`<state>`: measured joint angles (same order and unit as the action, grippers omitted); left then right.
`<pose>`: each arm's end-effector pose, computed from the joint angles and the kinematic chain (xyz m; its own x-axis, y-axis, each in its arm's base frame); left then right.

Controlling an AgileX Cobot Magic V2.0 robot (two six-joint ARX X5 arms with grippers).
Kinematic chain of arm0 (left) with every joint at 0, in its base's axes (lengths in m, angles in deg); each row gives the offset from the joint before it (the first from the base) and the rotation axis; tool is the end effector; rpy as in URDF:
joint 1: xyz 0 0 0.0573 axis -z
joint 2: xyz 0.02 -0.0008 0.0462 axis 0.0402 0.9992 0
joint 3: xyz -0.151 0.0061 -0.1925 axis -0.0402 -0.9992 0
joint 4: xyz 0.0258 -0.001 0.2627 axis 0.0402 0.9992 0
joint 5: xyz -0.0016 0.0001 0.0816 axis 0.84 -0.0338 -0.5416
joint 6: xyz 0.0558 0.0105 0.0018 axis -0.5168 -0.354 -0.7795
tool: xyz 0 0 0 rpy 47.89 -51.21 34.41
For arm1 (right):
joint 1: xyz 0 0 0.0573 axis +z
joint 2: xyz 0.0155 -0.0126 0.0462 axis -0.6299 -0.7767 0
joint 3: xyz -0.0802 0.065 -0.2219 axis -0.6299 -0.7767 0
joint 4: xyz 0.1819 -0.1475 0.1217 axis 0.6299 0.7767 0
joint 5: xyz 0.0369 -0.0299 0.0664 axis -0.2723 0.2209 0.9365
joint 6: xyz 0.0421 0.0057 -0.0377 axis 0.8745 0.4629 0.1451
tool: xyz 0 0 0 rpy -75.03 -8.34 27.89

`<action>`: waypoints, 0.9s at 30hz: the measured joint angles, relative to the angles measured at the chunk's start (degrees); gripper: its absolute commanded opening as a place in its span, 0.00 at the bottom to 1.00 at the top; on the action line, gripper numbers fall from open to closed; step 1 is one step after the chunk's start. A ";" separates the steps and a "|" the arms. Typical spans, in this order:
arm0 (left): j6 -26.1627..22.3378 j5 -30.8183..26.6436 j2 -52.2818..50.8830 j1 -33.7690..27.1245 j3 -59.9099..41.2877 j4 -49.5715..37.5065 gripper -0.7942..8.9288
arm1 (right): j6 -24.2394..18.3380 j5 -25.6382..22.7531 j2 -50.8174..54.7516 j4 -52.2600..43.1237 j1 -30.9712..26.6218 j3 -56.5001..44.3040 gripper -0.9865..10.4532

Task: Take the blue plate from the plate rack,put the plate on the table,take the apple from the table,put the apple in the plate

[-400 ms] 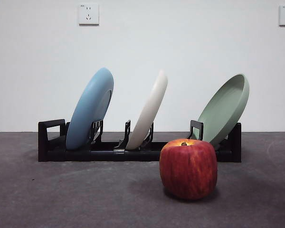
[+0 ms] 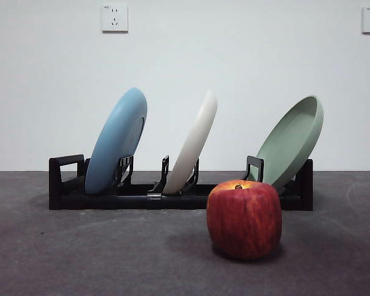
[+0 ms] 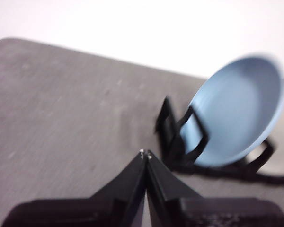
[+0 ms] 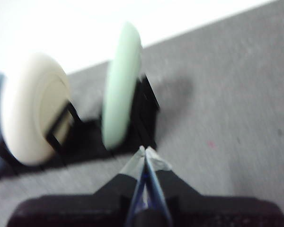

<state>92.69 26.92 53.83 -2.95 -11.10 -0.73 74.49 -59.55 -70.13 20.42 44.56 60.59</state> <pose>0.1251 -0.0014 0.1875 0.9898 -0.0748 -0.1213 0.0409 0.9645 -0.2608 0.1266 0.0158 0.1897 0.9665 0.1984 -0.1631 -0.1371 0.9355 0.3257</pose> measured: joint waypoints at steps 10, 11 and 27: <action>1.97 1.81 13.38 0.00 16.90 4.22 0.08 | -0.55 0.02 -15.72 5.60 0.00 20.92 0.08; 1.95 2.43 15.50 0.00 19.32 4.90 0.08 | -1.11 0.02 -17.90 6.54 0.00 23.45 0.08; -3.26 29.42 42.62 0.00 43.34 12.59 0.19 | -10.82 13.03 -44.06 20.63 -0.07 47.06 0.32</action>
<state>89.43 56.34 96.45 -2.95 32.24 11.86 63.67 -46.53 -114.19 41.05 44.50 107.65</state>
